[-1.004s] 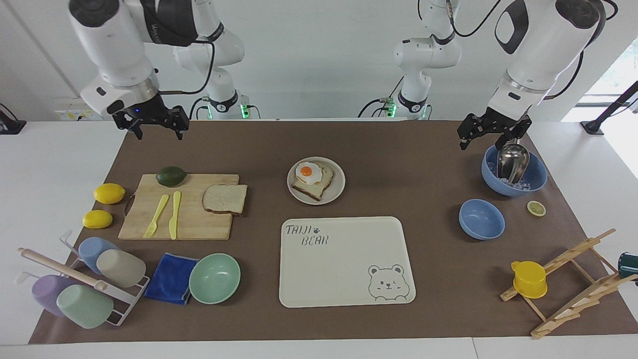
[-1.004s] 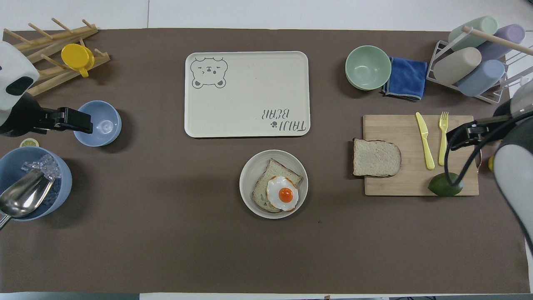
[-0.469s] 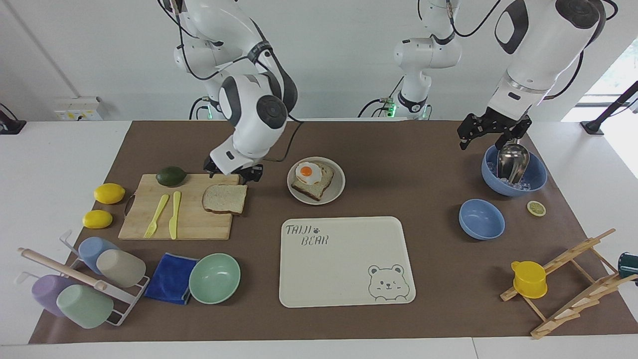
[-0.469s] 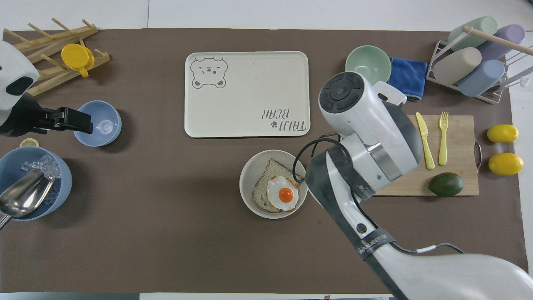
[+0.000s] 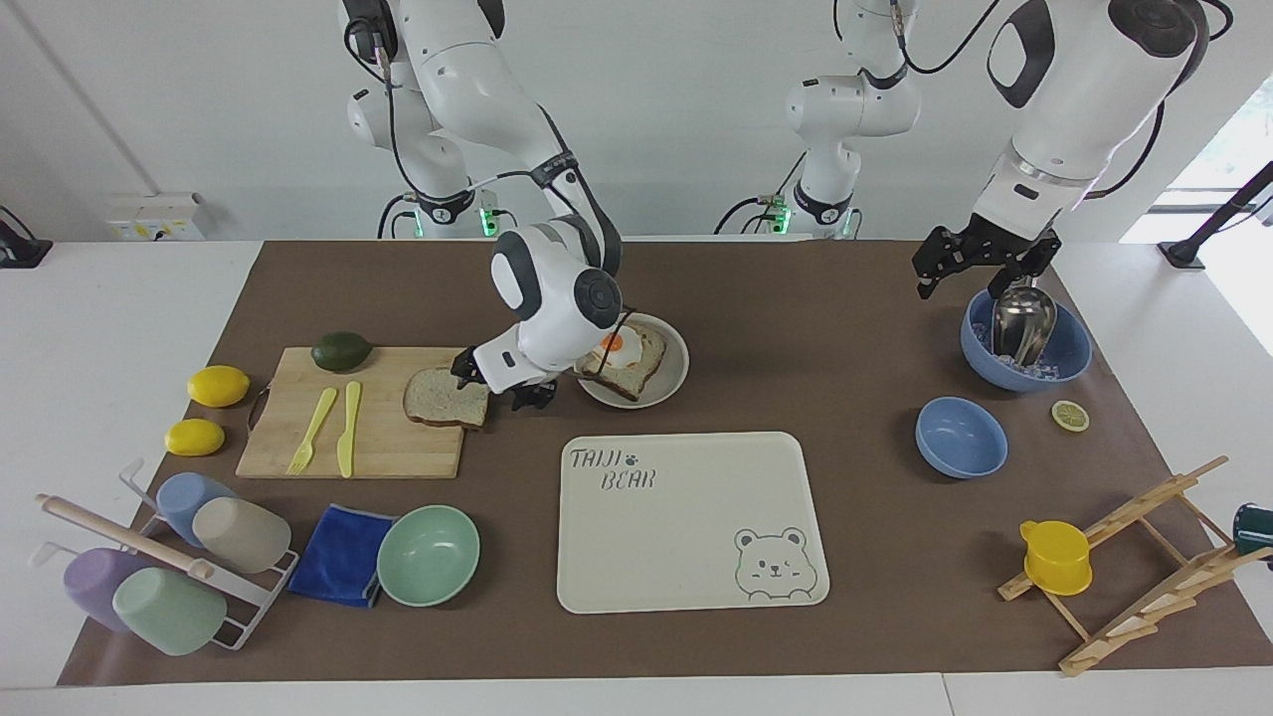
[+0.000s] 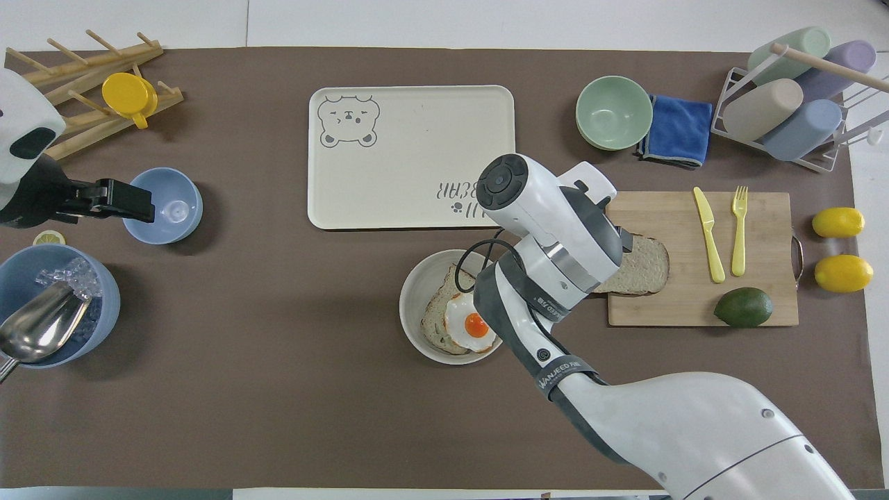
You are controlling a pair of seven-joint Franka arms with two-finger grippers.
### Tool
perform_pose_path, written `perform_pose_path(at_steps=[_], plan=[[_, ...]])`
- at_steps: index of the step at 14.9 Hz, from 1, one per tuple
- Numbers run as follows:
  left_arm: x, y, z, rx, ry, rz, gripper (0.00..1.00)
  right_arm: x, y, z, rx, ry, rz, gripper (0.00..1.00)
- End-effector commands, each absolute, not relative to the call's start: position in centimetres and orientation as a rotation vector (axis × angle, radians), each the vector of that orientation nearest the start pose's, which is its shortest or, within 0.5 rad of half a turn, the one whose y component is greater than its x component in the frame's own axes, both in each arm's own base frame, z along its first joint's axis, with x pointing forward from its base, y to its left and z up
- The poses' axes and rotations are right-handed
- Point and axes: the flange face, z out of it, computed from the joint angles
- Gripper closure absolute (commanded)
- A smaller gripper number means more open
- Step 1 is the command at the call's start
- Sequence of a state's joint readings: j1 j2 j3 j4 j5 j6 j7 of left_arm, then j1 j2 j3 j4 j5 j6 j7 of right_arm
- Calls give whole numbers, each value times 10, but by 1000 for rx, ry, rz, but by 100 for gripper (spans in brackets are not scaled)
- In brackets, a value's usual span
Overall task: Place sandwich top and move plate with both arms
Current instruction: 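Reach the right gripper to the bread slice on the wooden board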
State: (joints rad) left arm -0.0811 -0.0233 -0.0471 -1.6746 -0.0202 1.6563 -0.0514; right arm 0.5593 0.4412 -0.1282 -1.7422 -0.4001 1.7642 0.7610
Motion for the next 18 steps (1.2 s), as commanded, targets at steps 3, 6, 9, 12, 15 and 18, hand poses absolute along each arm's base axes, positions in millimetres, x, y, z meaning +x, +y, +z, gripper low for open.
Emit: perform_pose_path(at_steps=[3,6,9,12,15,18], plan=[[544,-69,595,-3139,125,-10,0,555,218,295,2536,-221,-131,0],[544,-69,595,-3139,125,-7,0,546,214,288,2531,-203,-152,0],[544,-69,595,-3139,125,-10,0,539,210,284,2517,-190,-181,1],[544,-69,595,-3139,125,-10,0,535,206,281,2510,-139,-208,18],[544,-69,595,-3139,125,-10,0,532,206,279,2506,-129,-218,51],[544,-69,595,-3139,125,-10,0,534,215,289,2498,-119,-214,100]])
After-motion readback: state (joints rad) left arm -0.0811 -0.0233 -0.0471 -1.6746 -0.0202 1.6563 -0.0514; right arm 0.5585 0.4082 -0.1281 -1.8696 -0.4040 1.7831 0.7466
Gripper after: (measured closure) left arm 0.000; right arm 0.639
